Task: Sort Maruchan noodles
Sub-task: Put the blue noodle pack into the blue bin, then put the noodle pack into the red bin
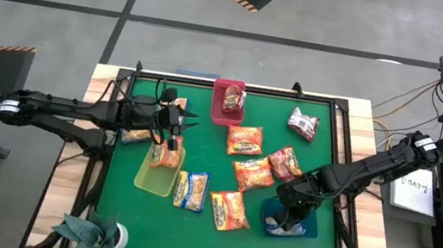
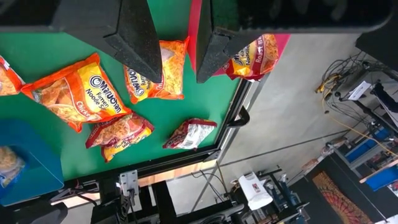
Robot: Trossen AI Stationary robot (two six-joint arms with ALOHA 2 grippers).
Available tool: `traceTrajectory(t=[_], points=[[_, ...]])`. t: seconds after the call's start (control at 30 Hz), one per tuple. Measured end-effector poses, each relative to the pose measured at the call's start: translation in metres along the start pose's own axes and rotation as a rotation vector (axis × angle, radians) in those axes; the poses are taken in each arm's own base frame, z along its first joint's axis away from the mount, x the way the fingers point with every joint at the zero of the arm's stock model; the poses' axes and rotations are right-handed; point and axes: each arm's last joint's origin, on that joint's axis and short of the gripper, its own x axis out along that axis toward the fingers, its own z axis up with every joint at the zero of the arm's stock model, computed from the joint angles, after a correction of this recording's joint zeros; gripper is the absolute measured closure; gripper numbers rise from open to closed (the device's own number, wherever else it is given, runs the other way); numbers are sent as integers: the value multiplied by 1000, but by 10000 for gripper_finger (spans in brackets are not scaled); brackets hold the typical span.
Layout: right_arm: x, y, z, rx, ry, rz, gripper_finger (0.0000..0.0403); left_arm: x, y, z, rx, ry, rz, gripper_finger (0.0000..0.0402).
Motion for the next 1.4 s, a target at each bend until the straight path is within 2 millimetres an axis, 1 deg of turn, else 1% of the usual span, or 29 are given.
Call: traceTrajectory(t=[0.2,0.27,0.4,0.47,0.57,0.63,0.73,0.83,0.9,1.13,1.3,1.4], points=[[-1,0,0,6,-1,1,299,0,0,0,-3,0,0,320],[-5,3,-1,2,-6,21,284,0,0,0,-3,0,0,320],[-21,10,-1,-5,-41,80,263,0,0,0,-4,0,0,320],[-31,13,2,-11,-118,104,257,0,0,0,-7,0,0,320],[-47,16,11,-45,-291,116,256,0,0,0,-10,0,0,320],[-56,14,20,-70,-397,97,259,0,0,0,-11,0,-1,320],[-68,9,37,-103,-483,70,267,0,0,0,-20,0,-1,320],[-77,-5,56,-108,-522,6,272,0,0,0,-34,0,-1,320],[-82,-19,70,-99,-536,-50,273,1,-1,0,-37,2,-2,320],[-106,-73,117,-22,-599,-180,272,8,-3,-5,-40,34,-11,320],[-128,-114,139,76,-659,-310,271,10,-4,-5,-49,33,-10,320],[-136,-134,150,99,-674,-370,267,10,-2,-3,-47,19,1,320]])
